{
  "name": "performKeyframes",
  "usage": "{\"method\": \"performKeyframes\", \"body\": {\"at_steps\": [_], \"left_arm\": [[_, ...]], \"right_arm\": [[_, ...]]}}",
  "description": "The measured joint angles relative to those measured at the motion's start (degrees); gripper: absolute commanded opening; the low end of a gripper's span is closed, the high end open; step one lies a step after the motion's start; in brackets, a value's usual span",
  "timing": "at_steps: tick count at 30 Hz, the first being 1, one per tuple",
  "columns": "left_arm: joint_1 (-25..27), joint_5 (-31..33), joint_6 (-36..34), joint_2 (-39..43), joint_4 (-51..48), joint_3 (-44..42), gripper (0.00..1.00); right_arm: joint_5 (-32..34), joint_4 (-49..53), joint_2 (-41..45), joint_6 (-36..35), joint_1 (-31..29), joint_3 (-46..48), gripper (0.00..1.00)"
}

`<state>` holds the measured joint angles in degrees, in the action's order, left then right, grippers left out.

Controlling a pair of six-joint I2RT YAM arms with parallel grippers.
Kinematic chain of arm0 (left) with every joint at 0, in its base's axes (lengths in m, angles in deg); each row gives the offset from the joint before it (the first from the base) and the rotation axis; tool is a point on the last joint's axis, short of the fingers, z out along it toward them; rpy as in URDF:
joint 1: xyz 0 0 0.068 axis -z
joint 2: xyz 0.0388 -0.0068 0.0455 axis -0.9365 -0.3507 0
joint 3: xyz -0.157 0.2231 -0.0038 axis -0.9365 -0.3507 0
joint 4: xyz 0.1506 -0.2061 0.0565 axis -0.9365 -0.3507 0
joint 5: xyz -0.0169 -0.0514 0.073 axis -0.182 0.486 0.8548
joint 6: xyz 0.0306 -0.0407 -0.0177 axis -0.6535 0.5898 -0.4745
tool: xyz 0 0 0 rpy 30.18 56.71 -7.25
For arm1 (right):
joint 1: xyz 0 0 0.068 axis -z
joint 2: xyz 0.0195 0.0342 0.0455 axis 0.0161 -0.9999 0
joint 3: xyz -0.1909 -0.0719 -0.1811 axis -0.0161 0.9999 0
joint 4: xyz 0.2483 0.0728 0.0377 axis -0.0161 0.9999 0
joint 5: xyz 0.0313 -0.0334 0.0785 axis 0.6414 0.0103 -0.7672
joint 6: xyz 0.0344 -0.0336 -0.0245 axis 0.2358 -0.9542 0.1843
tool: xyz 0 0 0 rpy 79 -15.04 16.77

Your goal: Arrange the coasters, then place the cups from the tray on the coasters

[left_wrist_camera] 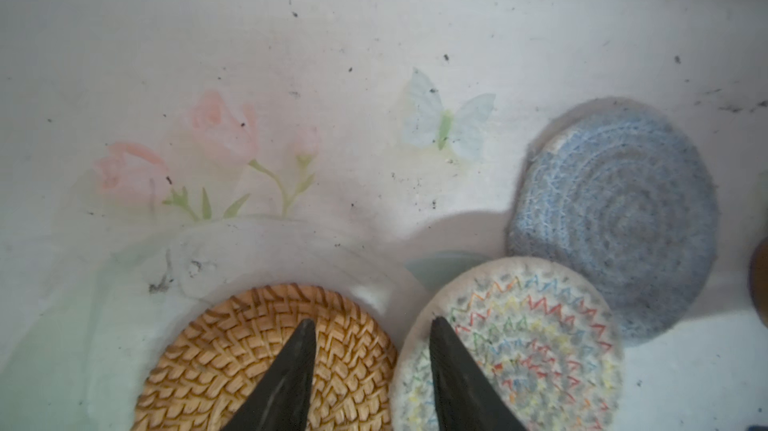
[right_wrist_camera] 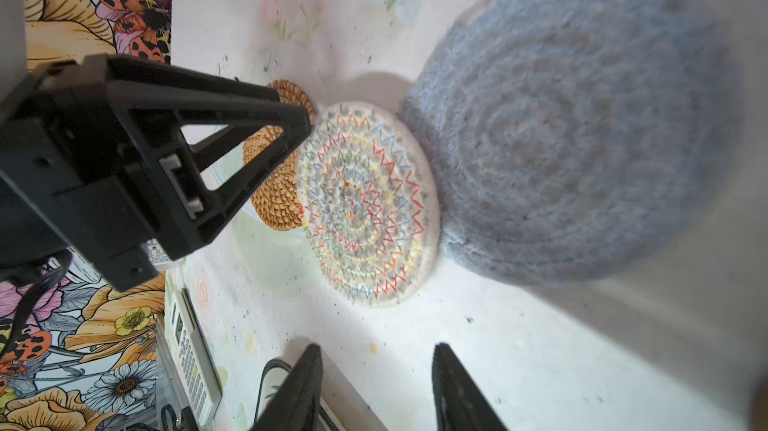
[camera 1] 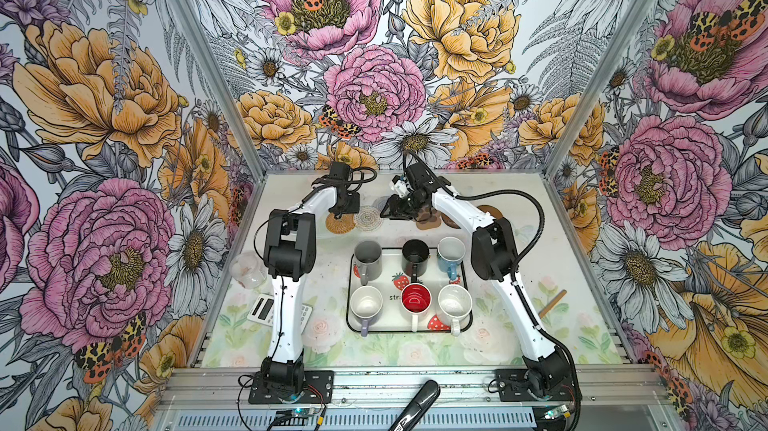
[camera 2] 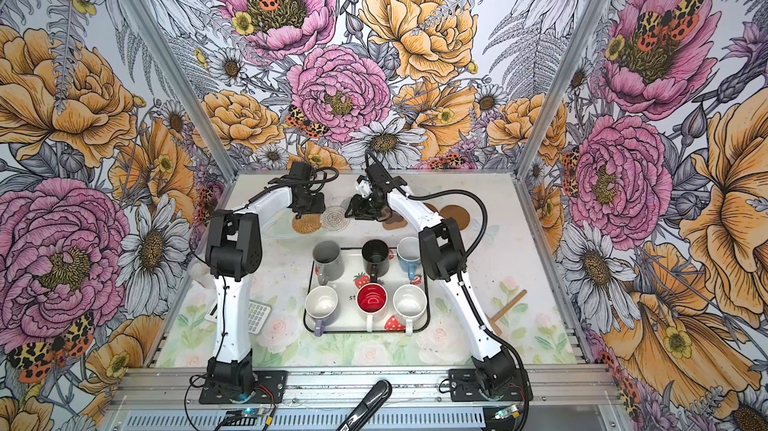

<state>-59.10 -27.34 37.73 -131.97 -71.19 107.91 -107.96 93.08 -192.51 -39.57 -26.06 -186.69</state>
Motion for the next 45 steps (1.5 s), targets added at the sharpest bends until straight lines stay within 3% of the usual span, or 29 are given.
{"method": "performKeyframes", "body": {"at_steps": [6, 8, 13, 23, 29, 45], "left_arm": [[1.0, -0.1, 0.5, 1.4, 0.1, 0.0, 0.47], [1.6, -0.5, 0.9, 2.1, 0.5, -0.1, 0.46], [3.1, -1.6, 2.1, 2.8, 1.7, -0.2, 0.43], [4.5, -3.7, 3.9, 2.8, 2.5, -2.8, 0.41], [4.5, -4.6, 4.5, 2.8, 2.8, -2.9, 0.39], [4.1, -8.3, 6.3, -0.7, 5.6, -2.9, 0.37]], "right_arm": [[1.3, 0.4, -1.6, 0.4, 1.0, -7.1, 0.05], [1.3, 0.1, -3.2, 0.9, 1.2, -10.9, 0.00], [1.5, -1.0, -8.4, 1.7, 1.5, -17.7, 0.00], [2.0, -1.1, -14.7, 3.6, 1.6, -18.1, 0.00], [2.0, -2.4, -14.6, 5.0, 2.1, -16.8, 0.00], [3.4, -5.0, -6.5, 4.9, 3.8, -2.9, 0.00]]}}
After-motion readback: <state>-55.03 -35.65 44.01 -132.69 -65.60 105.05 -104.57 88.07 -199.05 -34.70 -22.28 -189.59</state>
